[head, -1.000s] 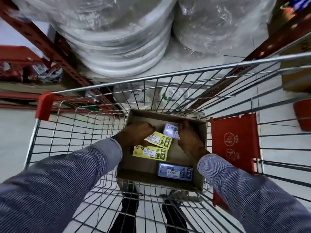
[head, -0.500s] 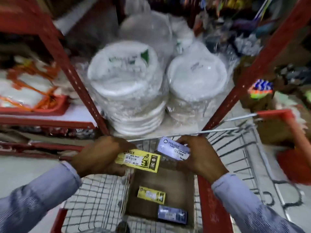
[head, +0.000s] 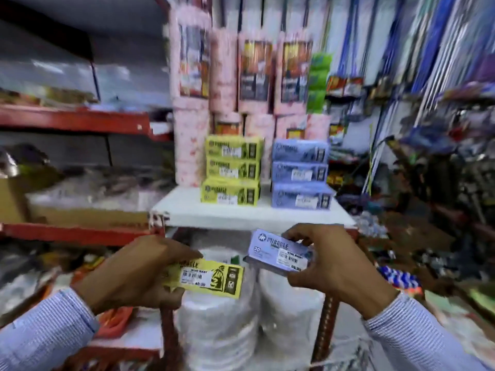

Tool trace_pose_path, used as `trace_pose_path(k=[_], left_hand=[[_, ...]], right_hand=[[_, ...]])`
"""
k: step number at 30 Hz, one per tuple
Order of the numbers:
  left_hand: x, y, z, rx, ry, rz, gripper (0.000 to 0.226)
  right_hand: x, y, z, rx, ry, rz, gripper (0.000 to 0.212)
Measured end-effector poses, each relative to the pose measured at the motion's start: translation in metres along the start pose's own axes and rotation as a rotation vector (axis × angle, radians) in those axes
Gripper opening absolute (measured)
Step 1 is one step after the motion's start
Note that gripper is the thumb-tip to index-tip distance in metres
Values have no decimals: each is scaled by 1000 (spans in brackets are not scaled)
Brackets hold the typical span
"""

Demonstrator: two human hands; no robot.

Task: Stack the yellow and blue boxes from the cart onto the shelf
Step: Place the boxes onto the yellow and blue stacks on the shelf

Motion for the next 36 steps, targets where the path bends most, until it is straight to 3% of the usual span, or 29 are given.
trace_pose_path(k=[8, 15, 26, 36], left_hand=[[14, -80, -41, -249, -13, -88, 64], [38, -95, -97, -376, -40, -46, 63], [62, -58, -166, -287, -107, 24, 60], [74, -42, -174, -226, -143, 71, 60]], right_hand=[[20, -78, -41, -198, -37, 111, 59], [9, -101, -88, -314, -28, 216, 57], [-25, -53, -132, -230, -59, 413, 51], [-43, -43, -132, -257, -13, 339, 59]])
Point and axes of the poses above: each hand's wrist, its own z-axis away from the middle knuckle, its own y-axis out of the palm, x = y × z, the point moved 5 cm from there along -z, towards the middle knuckle, and after that the axes turned 1 degree about x, right-handed, at the moved point
